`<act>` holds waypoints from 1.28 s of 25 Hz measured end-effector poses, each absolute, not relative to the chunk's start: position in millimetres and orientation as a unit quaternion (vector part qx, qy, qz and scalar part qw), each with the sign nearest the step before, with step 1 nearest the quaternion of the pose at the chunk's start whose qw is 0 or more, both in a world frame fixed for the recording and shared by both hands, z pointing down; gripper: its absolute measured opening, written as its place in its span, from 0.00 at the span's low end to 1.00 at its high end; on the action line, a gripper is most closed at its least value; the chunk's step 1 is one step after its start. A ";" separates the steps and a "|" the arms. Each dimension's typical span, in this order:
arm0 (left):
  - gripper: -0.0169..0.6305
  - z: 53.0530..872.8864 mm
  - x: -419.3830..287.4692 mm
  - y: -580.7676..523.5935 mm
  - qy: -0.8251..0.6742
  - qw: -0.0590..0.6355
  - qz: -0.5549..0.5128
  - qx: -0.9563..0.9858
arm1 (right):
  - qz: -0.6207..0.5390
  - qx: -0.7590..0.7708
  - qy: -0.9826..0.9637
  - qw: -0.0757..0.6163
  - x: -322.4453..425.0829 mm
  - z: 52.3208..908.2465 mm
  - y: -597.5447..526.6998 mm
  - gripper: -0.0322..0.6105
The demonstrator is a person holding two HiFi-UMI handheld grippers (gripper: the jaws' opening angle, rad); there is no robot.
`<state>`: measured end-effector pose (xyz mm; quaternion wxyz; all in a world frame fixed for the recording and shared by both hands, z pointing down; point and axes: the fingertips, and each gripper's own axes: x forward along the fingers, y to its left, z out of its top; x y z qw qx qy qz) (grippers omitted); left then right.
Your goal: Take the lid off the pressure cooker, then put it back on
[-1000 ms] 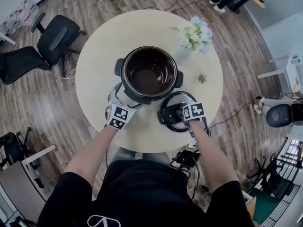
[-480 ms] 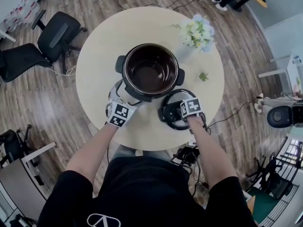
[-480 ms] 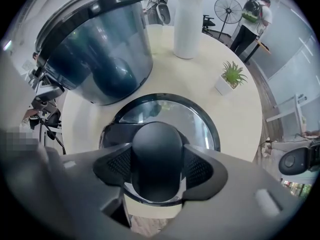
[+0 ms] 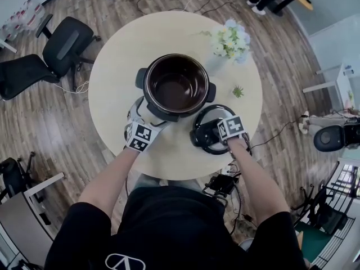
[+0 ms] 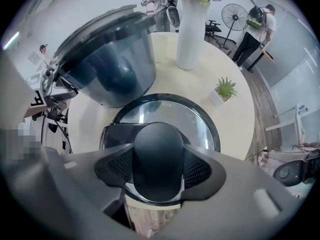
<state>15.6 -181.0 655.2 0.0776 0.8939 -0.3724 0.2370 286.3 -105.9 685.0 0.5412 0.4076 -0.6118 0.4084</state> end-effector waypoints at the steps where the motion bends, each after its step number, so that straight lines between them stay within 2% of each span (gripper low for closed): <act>1: 0.94 655.2 14.8 -180.9 -0.373 0.077 0.237 0.894 | 0.407 0.404 -0.614 0.542 287.8 676.3 -108.0 0.49; 14: 0.94 654.2 17.2 -180.4 -0.376 0.079 0.238 0.892 | 0.349 0.357 -0.642 0.582 292.7 538.8 -129.1 0.49; 21: 0.94 656.3 21.3 -179.9 -0.375 0.079 0.239 0.892 | 0.339 0.355 -0.656 0.573 296.3 491.9 -136.8 0.49; 32: 0.94 654.2 27.2 -178.4 -0.376 0.079 0.241 0.891 | 0.278 0.308 -0.715 0.563 209.2 435.4 -192.0 0.49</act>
